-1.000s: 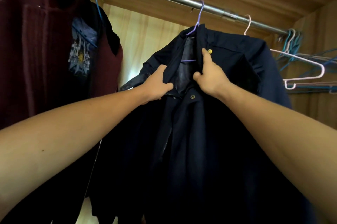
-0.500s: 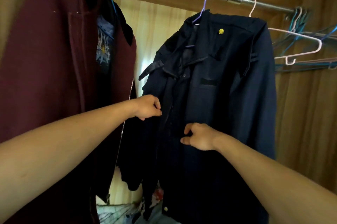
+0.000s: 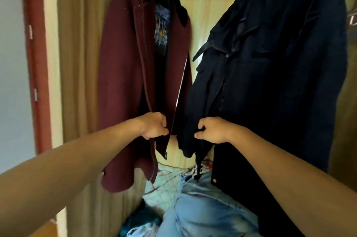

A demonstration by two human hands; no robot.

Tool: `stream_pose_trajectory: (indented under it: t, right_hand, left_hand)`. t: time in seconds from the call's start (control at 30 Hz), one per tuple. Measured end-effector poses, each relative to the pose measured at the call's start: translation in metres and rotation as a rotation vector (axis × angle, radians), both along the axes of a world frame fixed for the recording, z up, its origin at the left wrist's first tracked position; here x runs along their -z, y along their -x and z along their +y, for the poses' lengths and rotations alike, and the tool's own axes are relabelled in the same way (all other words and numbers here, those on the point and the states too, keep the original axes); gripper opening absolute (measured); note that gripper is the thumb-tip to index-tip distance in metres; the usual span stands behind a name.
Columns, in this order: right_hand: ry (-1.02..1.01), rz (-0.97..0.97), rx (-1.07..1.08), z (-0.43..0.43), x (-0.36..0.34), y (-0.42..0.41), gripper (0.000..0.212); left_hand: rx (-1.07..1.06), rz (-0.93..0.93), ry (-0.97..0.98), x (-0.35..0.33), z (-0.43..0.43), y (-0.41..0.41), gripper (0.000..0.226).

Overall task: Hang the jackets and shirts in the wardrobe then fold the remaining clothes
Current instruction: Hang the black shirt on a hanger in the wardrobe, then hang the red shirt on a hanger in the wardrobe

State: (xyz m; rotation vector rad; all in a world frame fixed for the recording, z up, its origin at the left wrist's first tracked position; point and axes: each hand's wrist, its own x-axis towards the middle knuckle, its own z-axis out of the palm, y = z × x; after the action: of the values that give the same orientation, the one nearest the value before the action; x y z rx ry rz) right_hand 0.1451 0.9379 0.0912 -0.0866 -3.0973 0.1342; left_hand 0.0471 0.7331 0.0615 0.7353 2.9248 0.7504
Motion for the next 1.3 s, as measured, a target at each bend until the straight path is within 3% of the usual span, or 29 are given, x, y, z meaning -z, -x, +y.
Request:
stream_pose_trajectory:
  t: [0.33, 0.63, 0.8, 1.3]
  right_hand:
    - [0.041, -0.126, -0.326, -0.086, 0.078, -0.043, 0.04]
    - [0.048, -0.208, -0.623, -0.232, 0.114, -0.054, 0.043]
    - [0.025, -0.246, -0.81, -0.34, 0.124, -0.057, 0.048]
    - [-0.048, -0.269, -1.284, -0.742, 0.135, -0.122, 0.049]
  left_hand:
    - [-0.342, -0.119, 0.137, 0.095, -0.135, -0.128, 0.034]
    - [-0.761, -0.162, 0.298, 0.139, -0.296, -0.234, 0.041]
    - [-0.928, -0.212, 0.342, 0.149, -0.383, -0.29, 0.045]
    - [-1.391, -0.282, 0.213, 0.152, -0.689, -0.453, 0.044]
